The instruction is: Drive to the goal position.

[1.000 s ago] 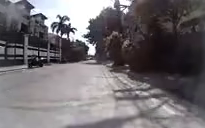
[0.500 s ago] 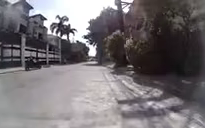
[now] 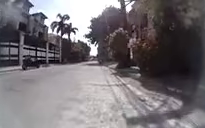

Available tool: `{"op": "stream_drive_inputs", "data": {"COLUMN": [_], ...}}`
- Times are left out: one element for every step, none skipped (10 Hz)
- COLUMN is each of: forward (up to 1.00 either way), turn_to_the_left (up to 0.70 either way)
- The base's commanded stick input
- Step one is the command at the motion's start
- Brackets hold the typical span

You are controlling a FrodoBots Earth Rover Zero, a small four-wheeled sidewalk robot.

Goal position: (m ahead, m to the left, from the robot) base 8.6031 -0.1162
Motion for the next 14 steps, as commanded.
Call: {"op": "stream_drive_inputs", "data": {"forward": [1.00, 1.00, 1.00, 1.00, 1.00, 1.00, 1.00, 1.00, 1.00, 1.00, 1.00, 1.00, 1.00, 1.00], "turn_to_the_left": [0.00, 0.00, 0.00, 0.00, 0.00, 0.00, 0.00, 0.00, 0.00, 0.00, 0.00, 0.00, 0.00, 0.00]}}
